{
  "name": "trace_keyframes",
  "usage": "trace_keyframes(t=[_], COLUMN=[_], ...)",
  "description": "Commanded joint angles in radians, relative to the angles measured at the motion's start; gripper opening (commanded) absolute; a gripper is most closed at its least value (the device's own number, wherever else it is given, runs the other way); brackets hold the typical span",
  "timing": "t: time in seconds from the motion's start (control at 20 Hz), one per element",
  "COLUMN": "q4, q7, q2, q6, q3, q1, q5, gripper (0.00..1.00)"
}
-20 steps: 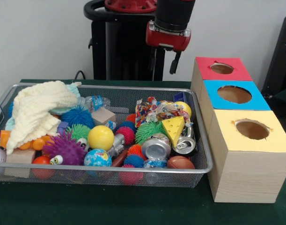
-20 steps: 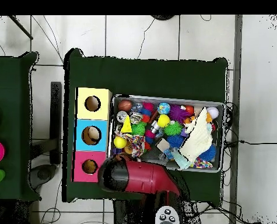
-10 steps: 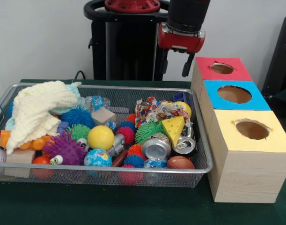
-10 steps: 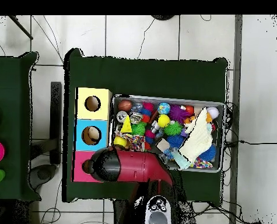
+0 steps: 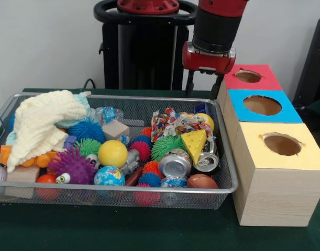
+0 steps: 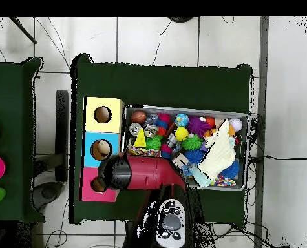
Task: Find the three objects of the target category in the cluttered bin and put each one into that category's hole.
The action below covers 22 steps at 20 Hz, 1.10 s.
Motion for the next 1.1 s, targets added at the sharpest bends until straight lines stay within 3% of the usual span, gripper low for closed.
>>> trace_keyframes(t=[0.05, 0.75, 1.1], q4=[-0.088, -0.149, -0.167], q7=[0.113, 0.087, 0.08], q2=[0.099, 0.216, 0.322], q6=[-0.075, -0.17, -0.29], q3=[0.086, 0.08, 0.083], q1=[-0.015, -0.032, -0.06], q5=[-0.003, -0.031, -0.056], gripper=[1.0, 1.0, 1.0])
